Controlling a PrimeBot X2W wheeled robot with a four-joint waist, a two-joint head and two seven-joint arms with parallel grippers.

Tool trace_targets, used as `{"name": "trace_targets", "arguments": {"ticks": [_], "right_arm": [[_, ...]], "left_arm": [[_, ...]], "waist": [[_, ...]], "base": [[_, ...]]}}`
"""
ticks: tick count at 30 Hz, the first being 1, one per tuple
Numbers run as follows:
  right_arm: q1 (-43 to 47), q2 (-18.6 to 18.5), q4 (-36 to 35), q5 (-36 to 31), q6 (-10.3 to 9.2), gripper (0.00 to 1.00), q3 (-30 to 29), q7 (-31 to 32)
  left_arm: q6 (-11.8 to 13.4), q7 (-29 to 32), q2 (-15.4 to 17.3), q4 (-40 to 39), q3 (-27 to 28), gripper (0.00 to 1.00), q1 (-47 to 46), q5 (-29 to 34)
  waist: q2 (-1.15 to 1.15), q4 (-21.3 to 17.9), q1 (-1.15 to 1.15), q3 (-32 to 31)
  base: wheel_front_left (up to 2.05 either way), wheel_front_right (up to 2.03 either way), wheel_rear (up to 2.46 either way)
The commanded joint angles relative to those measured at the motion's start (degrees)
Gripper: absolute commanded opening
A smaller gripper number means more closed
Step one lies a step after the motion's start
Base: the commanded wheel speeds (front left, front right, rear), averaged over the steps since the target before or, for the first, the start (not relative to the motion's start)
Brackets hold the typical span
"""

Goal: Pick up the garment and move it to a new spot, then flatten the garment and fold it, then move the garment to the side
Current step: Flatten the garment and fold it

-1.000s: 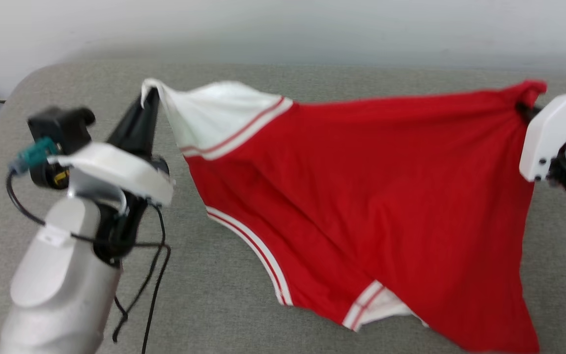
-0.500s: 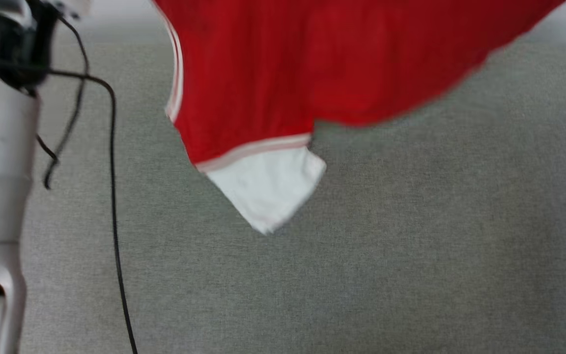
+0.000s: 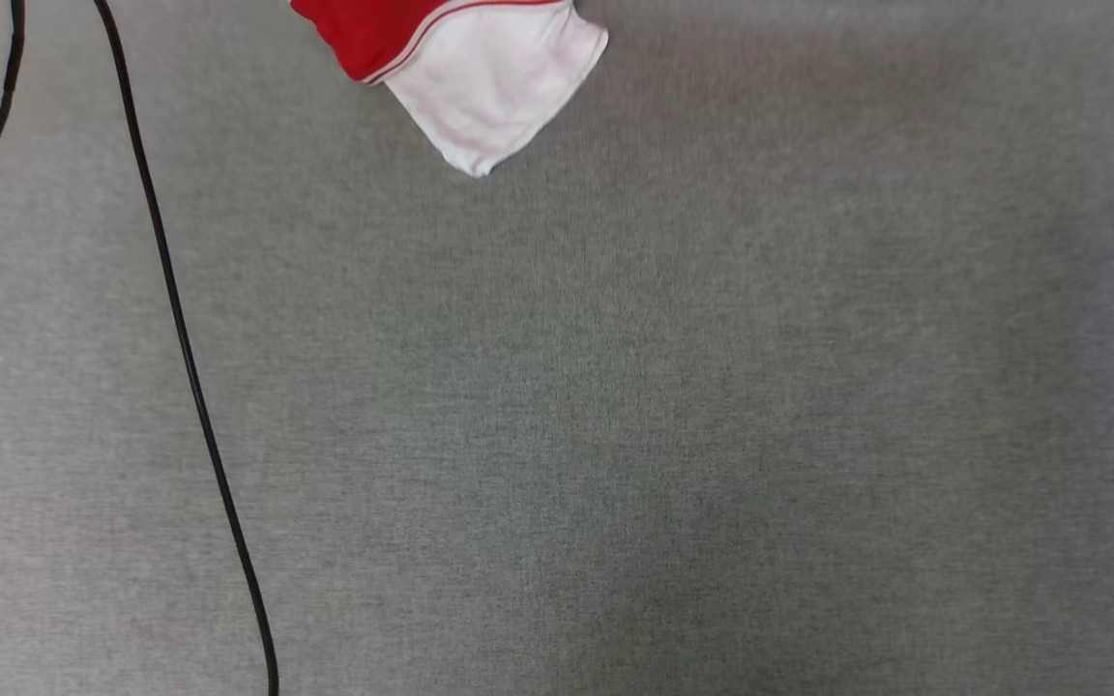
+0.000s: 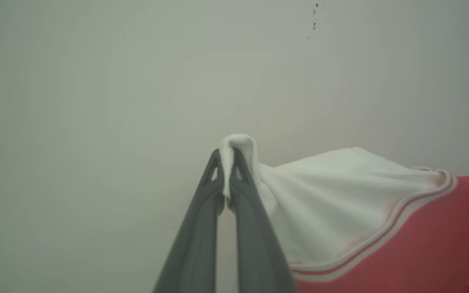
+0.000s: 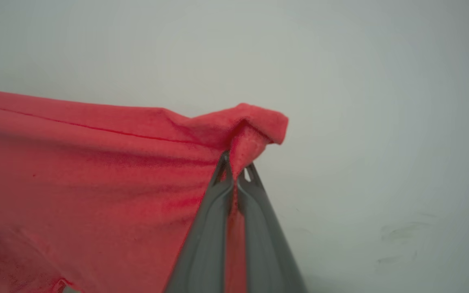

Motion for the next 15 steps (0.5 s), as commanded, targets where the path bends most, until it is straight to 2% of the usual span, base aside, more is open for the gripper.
{"name": "trace_targets", "arguments": {"ticks": [1,9,15], "right_arm": [[-1.4,0.1,1.2,-0.2,-0.10,0.00,-0.3,-0.8],[-3.5,1.0,8.2,0.5,-0.10,0.00,-0.1,-4.3],[1.1,1.9,14.2,2.1,-0.09,0.00,1.0,-6.6]], "left_arm": [[-0.2,-0.5,0.0,1.0,-0.2,0.00,-1.1,-0.6],[-0.7,-2.0,-0.6,5.9,-1.4,0.00,0.1,-3.8],[-0.7,-1.5,-2.4,7.5,-4.8,0.00,5.2,-9.0]], "waist": [[0.00,0.0,-0.01,3.4],[0.00,0.4,-0.01,8.0],[0.00,0.9,-0.01,7.4]], "base": [[0.00,0.00,0.00],[0.00,0.00,0.00],[0.00,0.00,0.00]]}}
